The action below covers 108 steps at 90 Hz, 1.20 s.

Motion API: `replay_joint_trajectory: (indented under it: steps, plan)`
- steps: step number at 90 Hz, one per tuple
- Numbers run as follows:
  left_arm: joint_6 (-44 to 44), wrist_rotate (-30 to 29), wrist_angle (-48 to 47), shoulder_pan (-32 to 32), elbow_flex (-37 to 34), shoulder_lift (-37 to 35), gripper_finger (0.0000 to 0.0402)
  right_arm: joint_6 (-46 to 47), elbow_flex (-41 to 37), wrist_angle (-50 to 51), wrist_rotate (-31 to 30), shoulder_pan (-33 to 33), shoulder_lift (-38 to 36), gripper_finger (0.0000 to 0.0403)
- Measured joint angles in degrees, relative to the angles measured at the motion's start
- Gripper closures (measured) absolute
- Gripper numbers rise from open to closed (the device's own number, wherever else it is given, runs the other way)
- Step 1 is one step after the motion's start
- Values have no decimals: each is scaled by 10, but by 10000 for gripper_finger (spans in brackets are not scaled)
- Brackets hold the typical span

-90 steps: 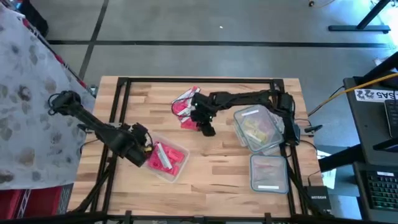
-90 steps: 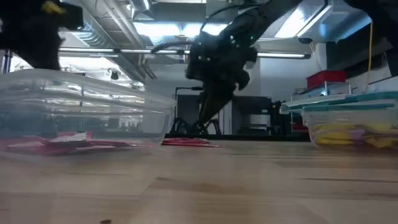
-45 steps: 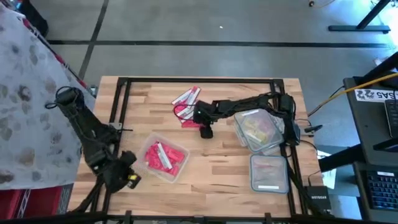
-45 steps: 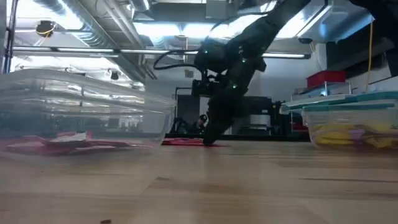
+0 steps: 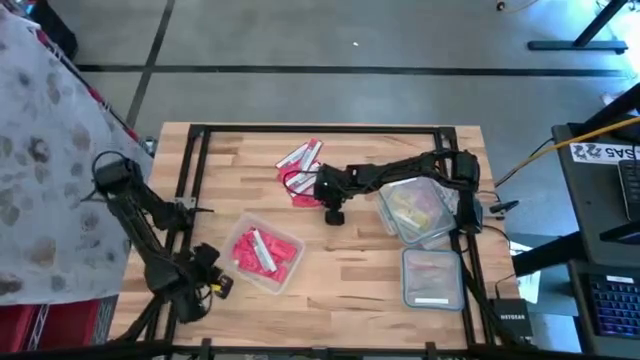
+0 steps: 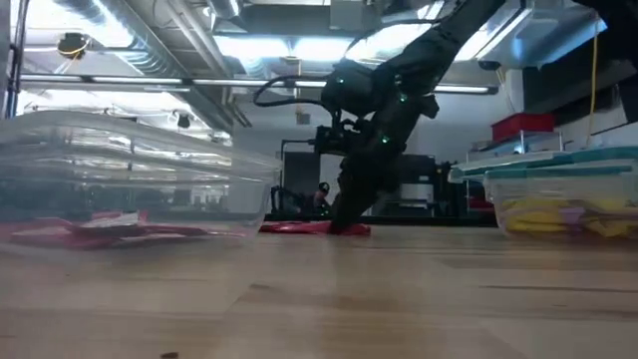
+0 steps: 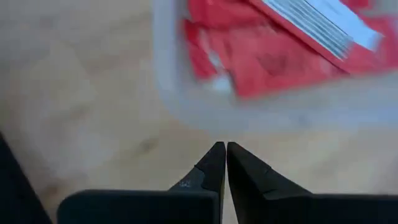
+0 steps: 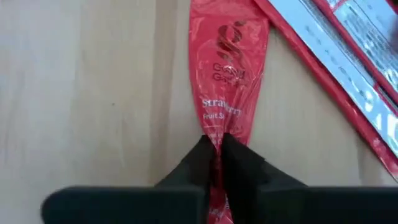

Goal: Sort candy
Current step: Put the pink candy strip into the left transparent bin

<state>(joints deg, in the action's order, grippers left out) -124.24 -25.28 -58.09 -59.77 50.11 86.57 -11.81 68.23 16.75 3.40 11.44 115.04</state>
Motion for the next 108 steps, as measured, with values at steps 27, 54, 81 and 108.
replay_joint_trajectory:
  steps: [27,54,81,108]
  plan:
    - [33,-122,-6,84,0,56,402,-10,-2,3,-25,2,-135,393]
    - [139,-234,41,188,0,59,402,119,11,-106,171,-21,-150,392]
    - [249,-210,48,237,1,58,402,265,11,-137,-61,-110,-135,386]
    - [253,-208,50,240,2,57,402,280,11,-138,4,-119,-136,288]
